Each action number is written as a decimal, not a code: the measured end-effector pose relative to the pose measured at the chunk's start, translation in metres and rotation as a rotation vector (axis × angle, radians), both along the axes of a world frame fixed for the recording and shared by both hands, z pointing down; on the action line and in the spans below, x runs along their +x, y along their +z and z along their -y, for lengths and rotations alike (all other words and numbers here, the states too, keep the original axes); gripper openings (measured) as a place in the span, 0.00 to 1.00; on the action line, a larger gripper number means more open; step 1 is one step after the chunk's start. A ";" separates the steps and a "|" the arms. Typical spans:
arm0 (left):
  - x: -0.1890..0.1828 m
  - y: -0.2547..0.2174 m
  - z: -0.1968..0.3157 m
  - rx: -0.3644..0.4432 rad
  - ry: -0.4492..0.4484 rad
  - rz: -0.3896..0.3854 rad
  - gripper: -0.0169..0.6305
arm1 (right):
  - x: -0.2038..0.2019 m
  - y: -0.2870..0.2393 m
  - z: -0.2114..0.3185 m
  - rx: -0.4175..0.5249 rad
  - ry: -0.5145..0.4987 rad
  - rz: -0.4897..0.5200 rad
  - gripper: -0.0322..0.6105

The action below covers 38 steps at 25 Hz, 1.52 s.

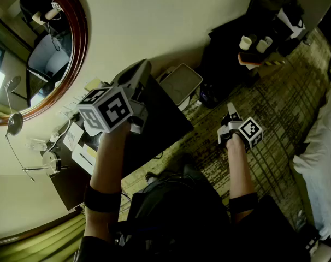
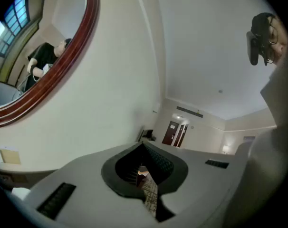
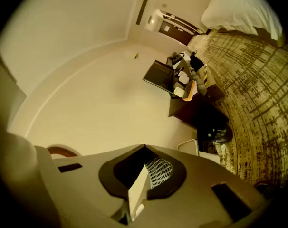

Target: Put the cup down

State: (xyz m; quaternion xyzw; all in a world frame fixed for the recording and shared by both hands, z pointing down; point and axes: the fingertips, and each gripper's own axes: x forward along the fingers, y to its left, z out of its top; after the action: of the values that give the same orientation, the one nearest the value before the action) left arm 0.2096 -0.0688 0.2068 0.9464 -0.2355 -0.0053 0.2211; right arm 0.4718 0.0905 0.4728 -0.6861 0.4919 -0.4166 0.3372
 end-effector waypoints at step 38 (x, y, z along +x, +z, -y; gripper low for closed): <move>-0.348 0.207 -0.075 -0.043 -0.816 0.532 0.03 | -0.394 -0.007 0.116 0.001 -1.066 -1.043 0.09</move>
State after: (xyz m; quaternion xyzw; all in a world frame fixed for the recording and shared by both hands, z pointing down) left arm -0.1386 0.0066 0.4138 0.7406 -0.6356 0.1552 0.1528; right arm 0.0780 -0.0256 0.4655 -0.4630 0.8543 -0.1438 -0.1875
